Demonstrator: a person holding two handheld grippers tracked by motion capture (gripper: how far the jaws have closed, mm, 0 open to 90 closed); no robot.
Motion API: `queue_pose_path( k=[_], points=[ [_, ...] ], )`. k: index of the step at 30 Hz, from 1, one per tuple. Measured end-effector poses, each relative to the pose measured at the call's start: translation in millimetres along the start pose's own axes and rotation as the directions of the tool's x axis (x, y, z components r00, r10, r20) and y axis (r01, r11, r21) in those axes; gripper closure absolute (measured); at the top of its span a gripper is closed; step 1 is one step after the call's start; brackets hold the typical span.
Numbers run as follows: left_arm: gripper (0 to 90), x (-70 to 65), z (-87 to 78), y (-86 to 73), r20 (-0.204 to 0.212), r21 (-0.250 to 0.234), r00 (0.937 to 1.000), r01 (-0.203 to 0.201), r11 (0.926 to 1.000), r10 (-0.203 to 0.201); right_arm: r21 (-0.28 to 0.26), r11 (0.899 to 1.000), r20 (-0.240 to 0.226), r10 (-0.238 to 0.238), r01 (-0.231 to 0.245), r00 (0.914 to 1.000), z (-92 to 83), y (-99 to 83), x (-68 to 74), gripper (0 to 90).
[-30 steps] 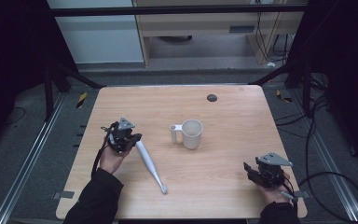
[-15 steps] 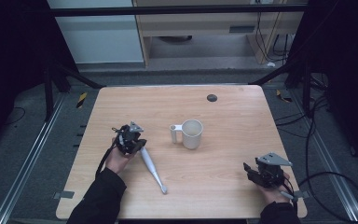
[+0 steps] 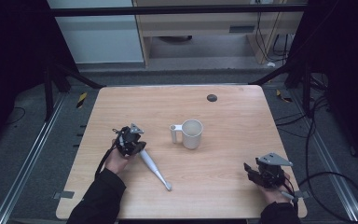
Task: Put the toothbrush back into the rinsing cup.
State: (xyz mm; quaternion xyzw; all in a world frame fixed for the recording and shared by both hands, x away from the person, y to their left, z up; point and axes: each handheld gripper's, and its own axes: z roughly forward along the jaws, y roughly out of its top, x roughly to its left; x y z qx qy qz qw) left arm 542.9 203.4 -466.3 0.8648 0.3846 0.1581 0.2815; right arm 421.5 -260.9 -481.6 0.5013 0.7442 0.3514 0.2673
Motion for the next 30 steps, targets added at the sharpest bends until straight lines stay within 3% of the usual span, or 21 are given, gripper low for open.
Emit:
queue_pose_path(
  k=[30],
  points=[
    [89.0,-2.1,-12.3,-13.1,0.002,0.015,0.9999,-0.014,0.9998,0.013,0.002,1.0,0.004,0.001,-0.001,1.0,-1.0,-0.3,-0.8,46.4]
  ],
)
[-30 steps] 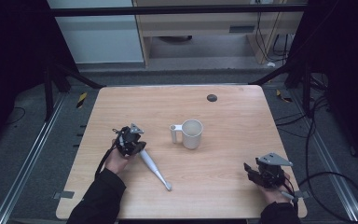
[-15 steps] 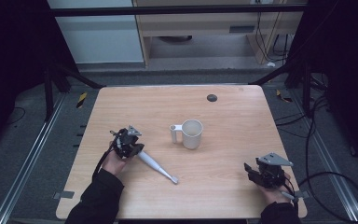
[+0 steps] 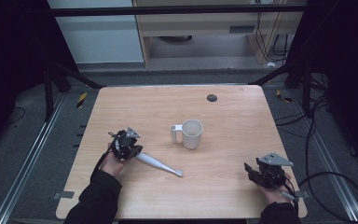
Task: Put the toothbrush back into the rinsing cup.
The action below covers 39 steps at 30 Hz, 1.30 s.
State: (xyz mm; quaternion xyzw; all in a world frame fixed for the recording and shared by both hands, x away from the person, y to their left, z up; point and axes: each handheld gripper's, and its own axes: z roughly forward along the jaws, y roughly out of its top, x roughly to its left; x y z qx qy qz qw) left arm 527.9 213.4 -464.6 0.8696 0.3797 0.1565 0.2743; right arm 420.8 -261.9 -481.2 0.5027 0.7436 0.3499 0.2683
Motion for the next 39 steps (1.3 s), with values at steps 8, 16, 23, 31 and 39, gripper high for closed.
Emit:
queue_pose_path(
  k=[8,16,23,31,39],
  points=[
    [89.0,-0.2,-3.4,-3.6,0.002,0.011,1.0,-0.003,0.9999,0.003,0.001,1.0,0.001,0.0,0.0,1.0,0.1,0.0,-0.1,46.4],
    [89.0,-0.6,-6.2,-6.3,0.002,0.008,1.0,-0.004,1.0,0.004,-0.001,1.0,-0.001,0.001,-0.001,1.0,0.0,0.0,-0.2,46.4],
    [89.0,-1.2,-9.0,-9.5,0.003,0.007,1.0,-0.004,1.0,0.004,-0.002,1.0,-0.001,0.002,-0.002,1.0,-0.2,0.1,-0.1,46.4],
    [89.0,-1.2,-12.8,-12.9,0.007,0.016,0.9999,-0.008,0.9998,0.008,-0.001,1.0,-0.001,0.002,-0.002,1.0,0.0,0.1,0.0,46.4],
    [89.0,-3.6,-16.0,-15.5,0.014,0.011,0.9998,-0.013,0.9999,0.013,0.002,1.0,0.0,0.0,0.0,1.0,0.0,0.1,-0.1,46.3]
  ],
)
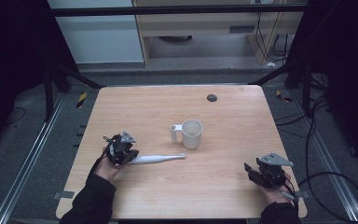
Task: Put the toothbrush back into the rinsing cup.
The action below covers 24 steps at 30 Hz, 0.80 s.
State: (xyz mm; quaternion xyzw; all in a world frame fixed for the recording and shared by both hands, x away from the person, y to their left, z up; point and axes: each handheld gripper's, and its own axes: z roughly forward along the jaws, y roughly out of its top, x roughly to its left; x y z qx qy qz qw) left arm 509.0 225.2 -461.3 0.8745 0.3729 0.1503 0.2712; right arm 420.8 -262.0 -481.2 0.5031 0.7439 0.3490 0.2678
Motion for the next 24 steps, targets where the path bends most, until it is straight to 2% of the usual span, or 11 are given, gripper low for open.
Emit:
queue_pose_path(
  k=[24],
  points=[
    [89.0,-4.3,-6.5,-11.1,0.016,0.011,0.9999,-0.005,0.9999,0.005,0.001,1.0,0.001,-0.001,0.001,1.0,0.1,-0.1,-0.2,46.3]
  ],
)
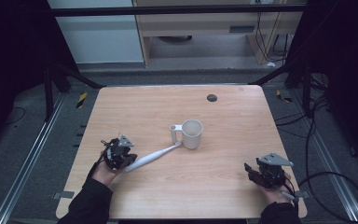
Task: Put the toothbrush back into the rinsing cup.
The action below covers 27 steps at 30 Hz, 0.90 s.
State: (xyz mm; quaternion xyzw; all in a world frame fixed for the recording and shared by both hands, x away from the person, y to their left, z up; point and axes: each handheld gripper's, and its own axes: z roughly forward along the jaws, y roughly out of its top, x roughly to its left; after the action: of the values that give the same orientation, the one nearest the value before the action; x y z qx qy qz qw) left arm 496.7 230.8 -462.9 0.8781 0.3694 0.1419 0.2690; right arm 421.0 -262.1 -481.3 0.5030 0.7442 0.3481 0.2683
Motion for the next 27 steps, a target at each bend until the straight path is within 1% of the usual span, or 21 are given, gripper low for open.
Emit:
queue_pose_path(
  k=[4,9,12,16,18,21,23,24,27],
  points=[
    [88.9,-0.7,-0.9,-0.5,0.002,-0.005,1.0,0.0,1.0,0.0,-0.001,1.0,-0.001,0.001,-0.001,1.0,0.0,0.0,0.1,46.3],
    [88.6,0.5,-3.5,0.6,-0.005,-0.015,1.0,0.004,0.9999,-0.004,-0.001,1.0,-0.001,0.0,0.0,1.0,0.0,0.1,0.1,46.3],
    [85.1,1.4,-7.7,2.8,-0.012,-0.04,0.9998,0.017,0.9991,-0.017,-0.001,1.0,-0.002,0.001,-0.001,1.0,-0.1,0.1,0.1,46.3],
    [77.1,-0.8,-16.0,10.2,-0.022,-0.074,0.9997,0.004,0.9973,-0.006,-0.001,1.0,-0.004,0.004,-0.004,1.0,0.2,0.2,0.5,46.3],
    [71.3,-3.4,-18.6,14.3,-0.026,-0.082,0.9997,-0.005,0.9966,0.003,-0.002,1.0,-0.005,0.002,-0.002,1.0,0.2,0.2,0.5,46.3],
    [62.3,-6.4,-20.1,19.8,-0.025,-0.083,0.9994,-0.024,0.9962,0.022,-0.001,1.0,-0.001,0.001,-0.001,1.0,0.2,0.3,0.2,46.2],
    [55.1,-7.2,-20.3,23.4,-0.008,-0.075,0.9995,-0.032,0.9966,0.031,-0.002,1.0,-0.004,0.001,-0.001,1.0,0.2,0.3,-0.1,46.2],
    [51.8,-7.6,-20.2,25.3,-0.009,-0.075,0.9994,-0.035,0.9966,0.035,-0.003,1.0,-0.006,0.004,-0.004,1.0,0.3,0.4,0.1,46.2],
    [46.2,-7.4,-20.6,31.0,0.005,-0.077,0.9996,-0.026,0.9967,0.026,0.0,1.0,-0.008,0.004,-0.004,1.0,0.6,0.5,-0.2,46.1]
  ],
)
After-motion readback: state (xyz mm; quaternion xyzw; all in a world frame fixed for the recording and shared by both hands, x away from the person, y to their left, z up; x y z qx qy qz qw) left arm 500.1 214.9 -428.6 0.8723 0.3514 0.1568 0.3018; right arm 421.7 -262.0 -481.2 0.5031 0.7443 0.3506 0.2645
